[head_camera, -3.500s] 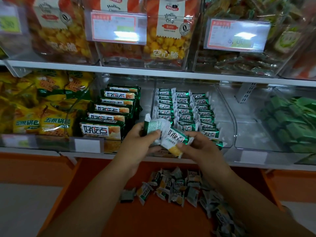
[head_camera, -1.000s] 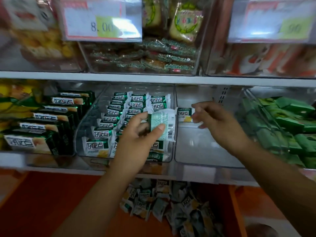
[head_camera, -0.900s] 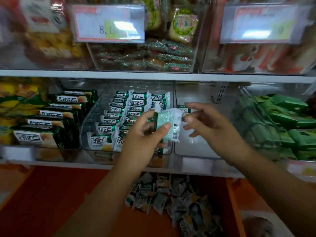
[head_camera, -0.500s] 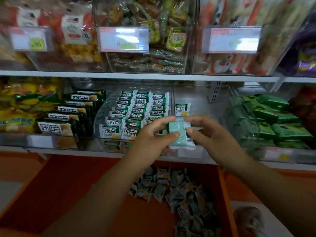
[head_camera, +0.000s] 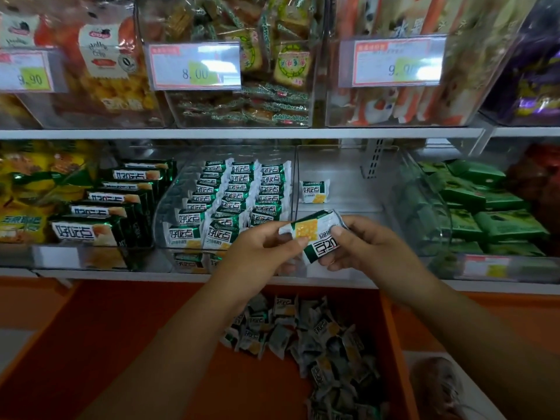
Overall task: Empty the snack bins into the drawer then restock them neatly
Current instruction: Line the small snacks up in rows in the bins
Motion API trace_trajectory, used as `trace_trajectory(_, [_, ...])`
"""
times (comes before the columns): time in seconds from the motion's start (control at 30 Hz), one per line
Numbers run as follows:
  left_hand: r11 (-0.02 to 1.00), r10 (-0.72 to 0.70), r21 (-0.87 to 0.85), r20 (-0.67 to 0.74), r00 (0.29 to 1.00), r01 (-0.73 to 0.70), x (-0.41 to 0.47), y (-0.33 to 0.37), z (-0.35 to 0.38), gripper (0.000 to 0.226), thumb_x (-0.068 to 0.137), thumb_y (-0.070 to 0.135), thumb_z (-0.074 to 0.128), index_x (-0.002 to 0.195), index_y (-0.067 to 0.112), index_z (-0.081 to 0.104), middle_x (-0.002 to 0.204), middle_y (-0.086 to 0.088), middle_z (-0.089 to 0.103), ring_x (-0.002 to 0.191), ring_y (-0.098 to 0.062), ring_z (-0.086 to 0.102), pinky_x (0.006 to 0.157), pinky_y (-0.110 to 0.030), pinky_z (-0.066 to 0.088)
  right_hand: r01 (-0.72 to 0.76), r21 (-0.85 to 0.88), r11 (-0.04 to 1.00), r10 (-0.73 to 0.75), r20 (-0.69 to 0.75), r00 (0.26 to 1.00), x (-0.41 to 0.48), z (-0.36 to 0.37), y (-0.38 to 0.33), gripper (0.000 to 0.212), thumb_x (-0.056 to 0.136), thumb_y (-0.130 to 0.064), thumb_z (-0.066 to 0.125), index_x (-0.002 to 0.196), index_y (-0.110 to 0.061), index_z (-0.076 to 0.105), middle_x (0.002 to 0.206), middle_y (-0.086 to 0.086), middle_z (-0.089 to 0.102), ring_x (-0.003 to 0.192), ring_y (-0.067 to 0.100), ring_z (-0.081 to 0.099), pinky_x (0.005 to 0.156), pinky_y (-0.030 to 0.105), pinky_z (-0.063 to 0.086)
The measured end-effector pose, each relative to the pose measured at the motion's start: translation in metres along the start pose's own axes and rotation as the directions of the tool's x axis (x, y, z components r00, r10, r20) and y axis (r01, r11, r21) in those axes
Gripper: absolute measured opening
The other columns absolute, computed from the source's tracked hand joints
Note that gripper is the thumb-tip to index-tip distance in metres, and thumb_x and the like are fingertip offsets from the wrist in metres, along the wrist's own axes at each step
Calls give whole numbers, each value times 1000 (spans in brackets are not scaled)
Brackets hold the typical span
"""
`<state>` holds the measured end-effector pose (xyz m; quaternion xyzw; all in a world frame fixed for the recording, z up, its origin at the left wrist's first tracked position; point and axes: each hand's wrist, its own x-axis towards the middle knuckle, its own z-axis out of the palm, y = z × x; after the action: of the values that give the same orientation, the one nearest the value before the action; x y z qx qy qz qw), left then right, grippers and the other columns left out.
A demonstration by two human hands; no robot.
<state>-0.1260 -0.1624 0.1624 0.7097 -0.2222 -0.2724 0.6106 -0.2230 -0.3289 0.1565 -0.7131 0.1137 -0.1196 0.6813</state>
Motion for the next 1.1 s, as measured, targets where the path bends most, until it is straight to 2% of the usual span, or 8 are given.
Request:
trace_trajectory(0.13, [996,-18,-91,-29,999,15,6,-4,5,27,89,22,69,116,15,68,71,12,68,73,-11,69,70,-24,57,-46,-4,999,45,-36,998,2,-1,7,44,75,-38,65,117,-23,62,103,5,72,86,18,69,74,28,56])
trace_trajectory(0.23, [999,17,-29,-65,998,-19,11,-3,9,27,88,24,70,115,17,68,86,4,71,71,-10,70,64,-20,55,-92,157,983,97,-22,995,6,0,15,46,78,-26,69,123,-19,60,112,7,70,101,23,68,86,34,55])
trace_trajectory(0.4, [875,344,416,-177,922,-247,40,-8,4,35,89,39,66,123,32,62,121,16,54,103,4,57,82,-4,43,-129,327,936,136,0,991,36,-10,6,36,78,-11,66,111,2,63,103,11,73,96,21,70,90,34,54])
trace_trajectory(0.5, [710,369,667,-81,926,-225,72,-15,-10,57,94,46,56,147,29,40,149,10,38,133,-9,38,104,-17,27,-87,142,986,118,-221,968,85,-43,6,29,76,-5,73,103,-3,62,96,9,72,91,24,70,84,37,54])
trace_trajectory(0.63, [737,259,638,39,965,-224,95,-34,-9,57,98,42,50,151,33,30,154,10,36,126,1,39,92,-8,24,-208,-304,930,110,-312,944,153,-66,42,33,80,1,72,105,-14,57,89,6,63,88,27,61,78,39,52])
trace_trajectory(0.8, [854,289,454,-10,957,-254,99,-52,-12,56,93,50,57,145,46,36,147,19,44,117,13,42,103,-22,37,-146,-865,481,53,-137,989,219,-69,84,50,83,-17,72,131,-12,56,125,14,54,109,29,56,84,22,38])
trace_trajectory(1.0, [824,306,498,12,952,-271,99,-53,-13,59,91,53,55,145,49,33,146,21,44,121,12,43,104,-19,39,-68,-788,611,-20,-102,995,242,-58,98,46,76,-7,79,118,-14,61,113,8,48,98,18,51,55,3,34])
trace_trajectory(1.1, [811,325,508,19,946,-289,100,-56,-14,58,92,53,53,146,48,32,147,21,43,122,12,41,105,-20,38,-76,-753,653,-65,-156,986,241,-56,112,46,76,-6,79,115,-16,58,119,11,42,90,22,51,56,4,40])
